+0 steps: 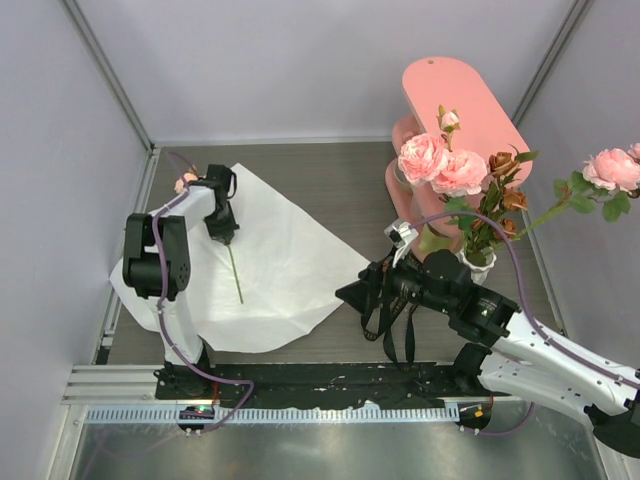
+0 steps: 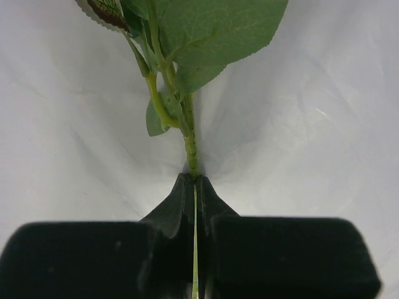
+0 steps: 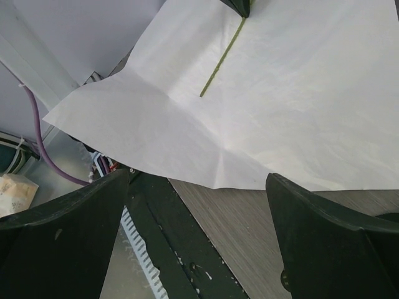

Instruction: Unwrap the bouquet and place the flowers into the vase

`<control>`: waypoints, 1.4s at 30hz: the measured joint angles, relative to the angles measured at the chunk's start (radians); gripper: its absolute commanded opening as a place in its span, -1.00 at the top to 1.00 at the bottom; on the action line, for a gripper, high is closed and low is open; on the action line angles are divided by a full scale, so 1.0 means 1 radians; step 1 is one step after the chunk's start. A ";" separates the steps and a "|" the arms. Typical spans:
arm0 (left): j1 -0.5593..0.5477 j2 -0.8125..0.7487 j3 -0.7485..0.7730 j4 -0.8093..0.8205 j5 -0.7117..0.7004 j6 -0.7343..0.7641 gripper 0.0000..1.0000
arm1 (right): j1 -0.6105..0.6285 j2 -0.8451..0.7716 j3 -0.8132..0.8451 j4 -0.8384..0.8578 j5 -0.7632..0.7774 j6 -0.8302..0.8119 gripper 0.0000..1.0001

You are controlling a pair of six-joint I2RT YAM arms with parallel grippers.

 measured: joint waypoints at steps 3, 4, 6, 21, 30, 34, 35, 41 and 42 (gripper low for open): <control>-0.002 -0.024 -0.018 0.008 -0.011 0.000 1.00 | 0.003 0.027 0.005 0.001 0.038 0.020 -0.97; -0.003 -0.040 -0.027 0.008 -0.014 0.000 1.00 | 0.005 0.040 0.006 0.001 0.053 0.028 -0.97; -0.006 -0.083 -0.047 0.015 -0.018 0.000 1.00 | 0.005 0.064 0.010 0.000 0.077 0.039 -0.97; -0.018 -0.403 -0.188 0.142 0.109 -0.025 1.00 | 0.046 0.371 0.161 -0.023 0.201 0.127 -0.97; -0.020 -0.260 -0.139 0.098 0.150 -0.035 0.10 | 0.064 0.439 0.200 -0.023 0.233 0.162 -0.97; -0.021 -0.208 -0.127 0.073 0.141 -0.045 0.02 | 0.066 0.438 0.199 -0.023 0.233 0.162 -0.97; -0.021 -0.194 -0.116 0.070 0.137 -0.048 0.02 | 0.066 0.436 0.199 -0.023 0.234 0.161 -0.97; -0.021 -0.113 -0.050 0.069 0.082 -0.058 0.36 | 0.066 0.389 0.183 -0.023 0.243 0.153 -0.97; -0.021 -0.103 -0.046 0.071 0.076 -0.058 0.37 | 0.066 0.373 0.175 -0.024 0.246 0.151 -0.97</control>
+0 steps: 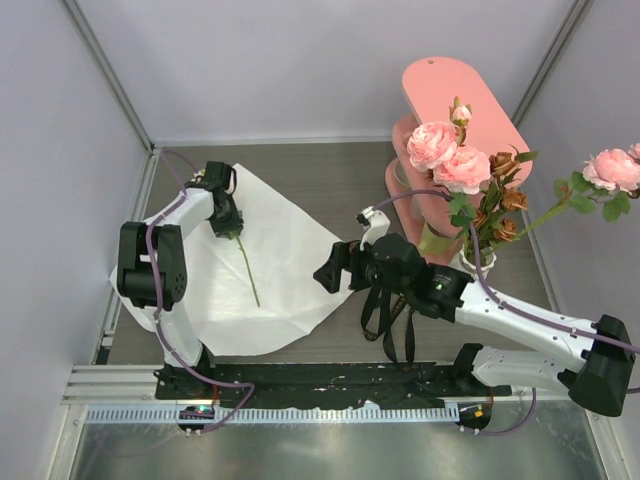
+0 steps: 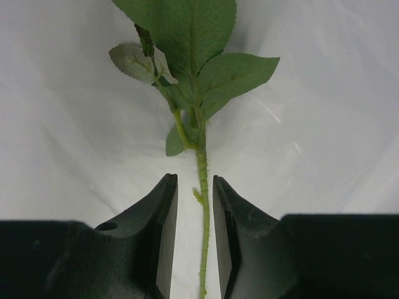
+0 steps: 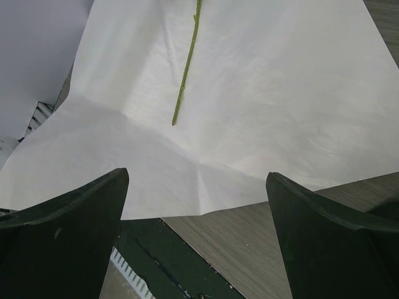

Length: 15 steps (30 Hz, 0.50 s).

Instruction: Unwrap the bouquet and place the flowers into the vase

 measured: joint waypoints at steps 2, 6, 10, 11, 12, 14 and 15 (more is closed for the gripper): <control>0.000 0.010 0.001 0.000 -0.010 -0.001 0.36 | 0.000 -0.026 -0.012 0.001 0.006 -0.003 -0.97; 0.000 0.015 0.000 0.003 -0.027 -0.004 0.32 | 0.000 -0.061 -0.030 0.000 0.015 -0.010 -0.97; 0.000 0.023 0.000 0.021 -0.037 -0.012 0.27 | 0.000 -0.075 -0.045 0.000 0.015 -0.013 -0.97; 0.000 0.028 0.002 0.023 -0.037 -0.014 0.26 | 0.000 -0.078 -0.049 0.001 0.015 -0.013 -0.97; 0.000 0.043 0.010 0.019 -0.036 -0.017 0.26 | 0.000 -0.084 -0.055 0.002 0.015 -0.013 -0.98; 0.000 0.073 0.026 0.019 -0.037 -0.017 0.27 | 0.000 -0.096 -0.069 0.001 0.015 -0.013 -0.97; 0.000 0.083 0.029 0.019 -0.039 -0.017 0.27 | 0.000 -0.101 -0.073 0.001 0.015 -0.013 -0.97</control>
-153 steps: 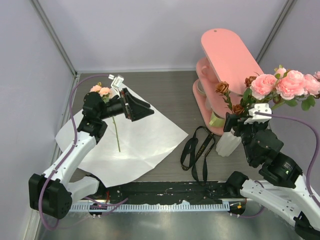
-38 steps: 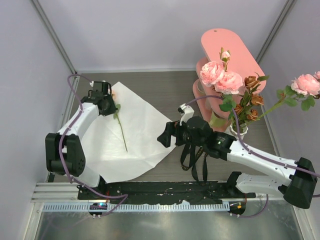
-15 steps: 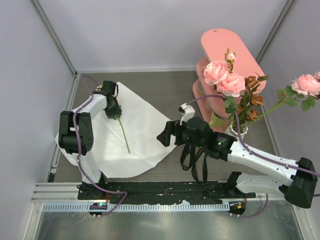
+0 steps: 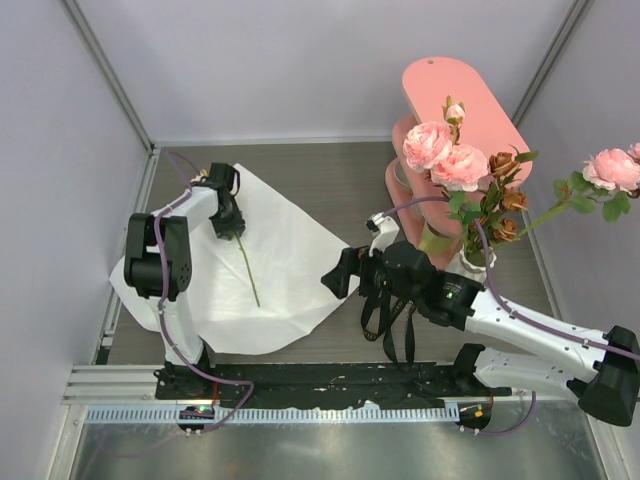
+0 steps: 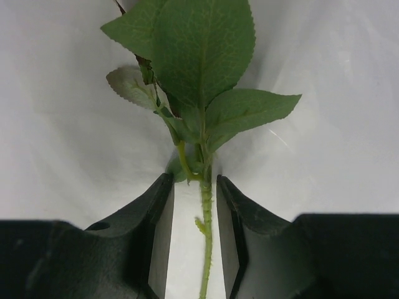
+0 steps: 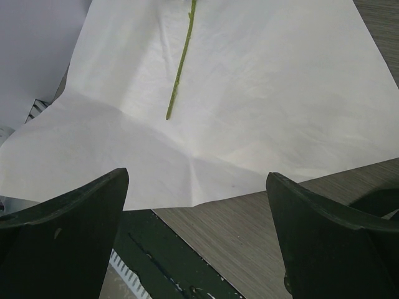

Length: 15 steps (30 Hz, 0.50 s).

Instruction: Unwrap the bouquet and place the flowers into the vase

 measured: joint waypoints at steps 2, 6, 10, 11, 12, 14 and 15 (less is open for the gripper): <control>0.000 0.018 0.007 -0.003 -0.006 0.000 0.30 | 0.000 -0.011 -0.008 0.000 0.000 0.000 -0.97; 0.000 0.047 0.046 -0.020 -0.013 -0.005 0.54 | 0.000 -0.031 -0.018 0.000 0.000 0.000 -0.97; 0.000 0.069 0.079 -0.031 -0.027 -0.005 0.82 | 0.000 -0.035 -0.018 0.000 0.000 0.003 -0.97; 0.000 0.070 0.079 -0.031 -0.031 -0.003 0.94 | 0.000 -0.035 -0.018 0.000 0.000 0.004 -0.97; 0.000 0.070 0.079 -0.031 -0.034 0.000 1.00 | 0.000 -0.035 -0.018 0.000 0.000 0.005 -0.97; 0.000 0.069 0.079 -0.029 -0.044 0.011 1.00 | 0.000 -0.035 -0.018 -0.001 0.000 0.010 -0.97; -0.001 0.069 0.079 -0.028 -0.049 0.016 1.00 | 0.000 -0.035 -0.018 -0.001 0.000 0.012 -0.97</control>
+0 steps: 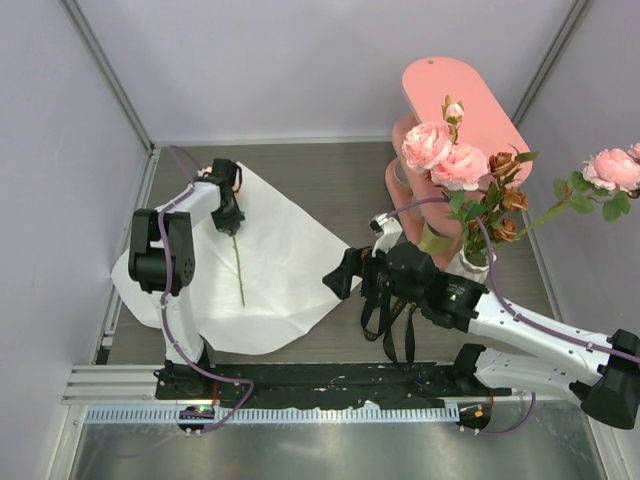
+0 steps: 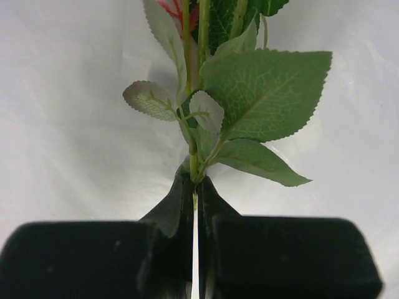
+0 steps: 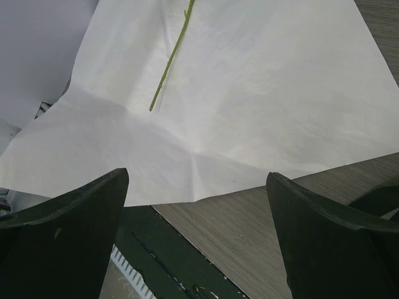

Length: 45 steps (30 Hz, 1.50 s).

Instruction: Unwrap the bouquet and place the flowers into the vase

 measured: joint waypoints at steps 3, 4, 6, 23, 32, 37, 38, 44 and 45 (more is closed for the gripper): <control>0.000 -0.020 -0.016 0.011 -0.005 0.003 1.00 | 0.000 0.002 0.000 -0.003 0.002 0.003 -0.97; 0.000 -0.040 -0.031 0.017 -0.004 0.002 1.00 | 0.000 0.004 0.000 -0.005 0.005 0.003 -0.97; 0.000 -0.094 -0.068 0.029 0.007 0.002 0.99 | 0.000 0.015 0.004 -0.014 0.009 0.003 -0.97; 0.000 -0.563 -0.301 0.435 0.628 -0.136 0.99 | 0.000 0.242 0.240 -0.059 0.010 -0.001 -0.74; -0.029 -0.672 -0.403 0.783 0.899 -0.345 0.99 | 0.002 0.224 0.285 -0.063 -0.015 -0.043 -0.61; -0.089 -0.738 -0.427 0.966 0.990 -0.427 0.99 | 0.009 0.143 0.285 -0.063 -0.030 -0.071 -0.65; -0.106 -0.750 -0.435 1.009 1.008 -0.446 0.99 | 0.011 0.120 0.285 -0.059 -0.032 -0.076 -0.65; -0.201 -0.786 -0.458 1.156 1.078 -0.498 1.00 | 0.011 0.058 0.284 -0.014 -0.038 -0.103 -0.49; -0.216 -0.791 -0.460 1.170 1.086 -0.500 0.99 | 0.011 0.057 0.284 -0.011 -0.039 -0.105 -0.47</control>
